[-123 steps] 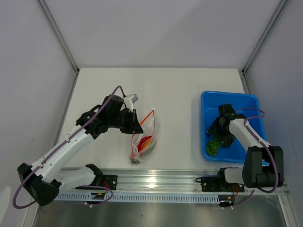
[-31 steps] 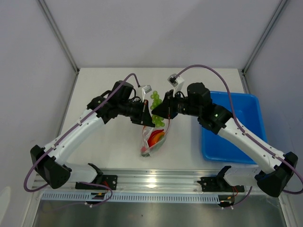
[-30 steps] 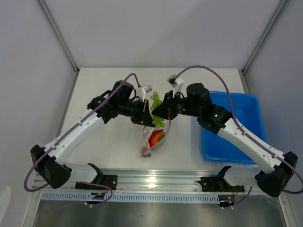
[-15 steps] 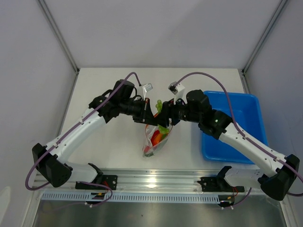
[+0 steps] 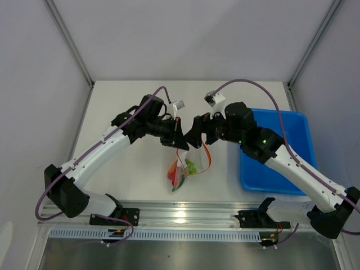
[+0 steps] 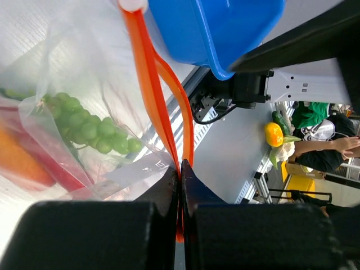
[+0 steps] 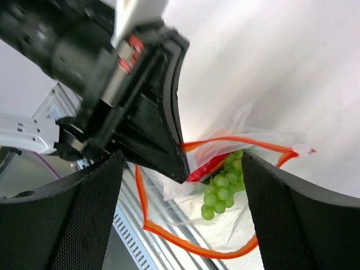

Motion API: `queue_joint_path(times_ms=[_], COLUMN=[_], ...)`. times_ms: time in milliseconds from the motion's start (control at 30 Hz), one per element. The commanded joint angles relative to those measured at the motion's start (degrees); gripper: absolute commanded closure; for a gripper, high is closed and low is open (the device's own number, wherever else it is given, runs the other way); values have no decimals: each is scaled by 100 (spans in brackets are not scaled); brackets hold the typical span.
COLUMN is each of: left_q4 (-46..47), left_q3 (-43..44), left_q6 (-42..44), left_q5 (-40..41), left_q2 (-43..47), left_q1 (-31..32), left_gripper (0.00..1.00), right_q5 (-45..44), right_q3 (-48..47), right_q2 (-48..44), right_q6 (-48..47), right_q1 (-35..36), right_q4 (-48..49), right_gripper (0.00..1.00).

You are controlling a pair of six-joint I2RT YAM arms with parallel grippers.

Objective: Place the food in the zip-top bag and seal the zipper
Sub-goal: Place the fake fruit in the zipper food storage bag, then zip the zipper food storage bag at the center of the board.

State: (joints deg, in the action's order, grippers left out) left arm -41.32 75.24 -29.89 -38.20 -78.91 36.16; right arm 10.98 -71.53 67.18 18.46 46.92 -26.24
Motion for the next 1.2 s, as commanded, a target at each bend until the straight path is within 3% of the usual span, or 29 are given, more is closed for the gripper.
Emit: queue_joint_path(times_ms=[0,333,467,500,600,833,1167], left_q4=[-42,-552,-596,-562,-561,-491,-491], left_q3=[324,492,439,413,395,456,447], left_q6=[167,756,809,809,818,774,783], left_q5=[-118,-48,-65,-74,-83,-92,-162], left_q2=[43,52,60,60,43,-36,-72], left_q1=[-30,-30,-39,-30,-30,-30,-30], left_gripper=[99,99,99,99,99,99,99], right_q5=[-256,685,790,957,1686,2408,2584], right_q3=[-686,-336,-230,-221,-195,-72,-362], right_q2=[58,173,540,629,892,1069,1430], right_q6=[-193,-659,-169,216,684,2125,2601], right_q1=[-182,-1808,-2326,-2519,-2539,-2380,-2345], right_q4=[-380,-1014,-1137,-1164,-1086,-883,-1261], right_gripper=[14,24,45,47,43,35,36])
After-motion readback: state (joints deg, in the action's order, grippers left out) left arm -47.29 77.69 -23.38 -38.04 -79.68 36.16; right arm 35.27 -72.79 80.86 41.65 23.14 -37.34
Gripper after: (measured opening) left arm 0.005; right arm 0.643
